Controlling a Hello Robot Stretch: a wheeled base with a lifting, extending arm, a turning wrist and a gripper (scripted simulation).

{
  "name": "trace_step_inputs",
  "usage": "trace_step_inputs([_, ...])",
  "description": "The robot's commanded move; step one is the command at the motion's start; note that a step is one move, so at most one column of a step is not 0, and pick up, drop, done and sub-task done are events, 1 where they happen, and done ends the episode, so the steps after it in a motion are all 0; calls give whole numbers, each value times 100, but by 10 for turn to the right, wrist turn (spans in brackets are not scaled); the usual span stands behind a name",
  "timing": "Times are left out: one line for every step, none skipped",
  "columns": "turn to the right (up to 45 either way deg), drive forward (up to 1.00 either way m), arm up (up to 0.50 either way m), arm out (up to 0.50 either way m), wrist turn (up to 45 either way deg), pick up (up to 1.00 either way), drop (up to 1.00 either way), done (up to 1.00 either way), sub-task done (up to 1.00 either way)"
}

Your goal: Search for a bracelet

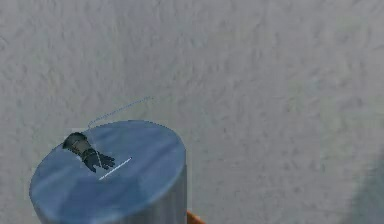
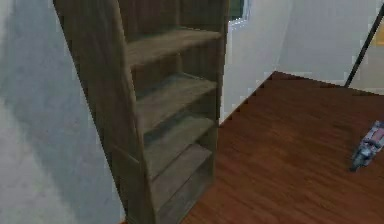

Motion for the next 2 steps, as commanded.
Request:
trace_step_inputs([-270, 0, 0, 0, 0, 0, 0, 0, 0])
trace_step_inputs([0, 0, 0, 0, 0, 0, 0, 100, 0])
